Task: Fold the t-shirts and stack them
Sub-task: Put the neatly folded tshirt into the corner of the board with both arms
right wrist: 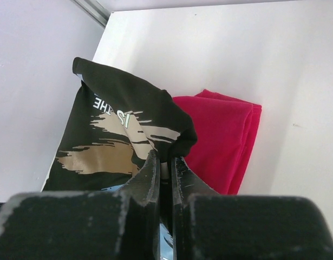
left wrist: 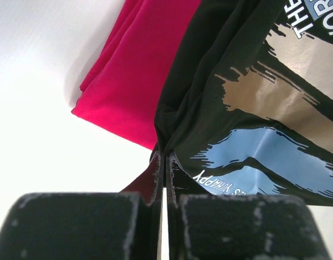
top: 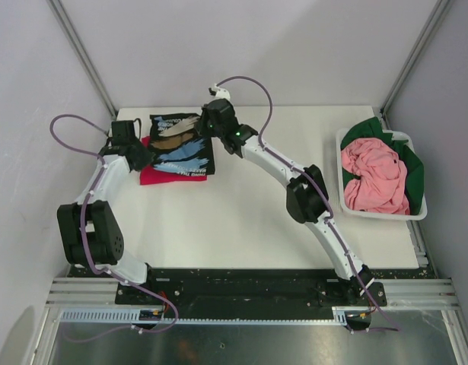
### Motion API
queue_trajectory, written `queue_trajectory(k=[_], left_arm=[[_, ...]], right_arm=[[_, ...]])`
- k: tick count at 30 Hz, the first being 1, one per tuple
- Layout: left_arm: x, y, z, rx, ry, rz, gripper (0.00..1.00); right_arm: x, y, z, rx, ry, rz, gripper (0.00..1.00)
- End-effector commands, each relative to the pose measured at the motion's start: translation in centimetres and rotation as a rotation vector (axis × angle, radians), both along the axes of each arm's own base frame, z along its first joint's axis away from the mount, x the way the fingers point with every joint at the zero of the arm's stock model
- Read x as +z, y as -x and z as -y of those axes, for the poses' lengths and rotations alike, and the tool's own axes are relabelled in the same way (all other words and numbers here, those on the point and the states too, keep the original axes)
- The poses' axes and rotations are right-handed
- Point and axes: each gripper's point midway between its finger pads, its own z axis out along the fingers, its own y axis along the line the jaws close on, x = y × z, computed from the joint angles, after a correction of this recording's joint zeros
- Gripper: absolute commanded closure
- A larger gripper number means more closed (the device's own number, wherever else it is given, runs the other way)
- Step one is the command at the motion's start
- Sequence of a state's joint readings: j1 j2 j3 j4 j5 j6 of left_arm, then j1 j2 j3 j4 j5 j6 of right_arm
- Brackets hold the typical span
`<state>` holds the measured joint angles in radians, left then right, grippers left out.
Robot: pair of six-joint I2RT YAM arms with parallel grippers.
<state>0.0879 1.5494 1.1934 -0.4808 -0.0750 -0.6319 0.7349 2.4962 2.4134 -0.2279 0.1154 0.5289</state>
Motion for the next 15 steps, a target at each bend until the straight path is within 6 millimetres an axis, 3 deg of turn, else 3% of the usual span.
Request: queue_trajectory(k=[1, 15], left_arm=[[1.8, -1.4, -1.2, 0.040, 0.000, 0.057, 1.00], [0.9, -1.0, -3.2, 0.082, 0.006, 0.037, 1.00]], right_arm=[[5.1, -1.0, -0.9, -0.014, -0.122, 0.118, 1.00], [5.1, -0.8, -2.0, -0.012, -0.154, 0.124, 1.00]])
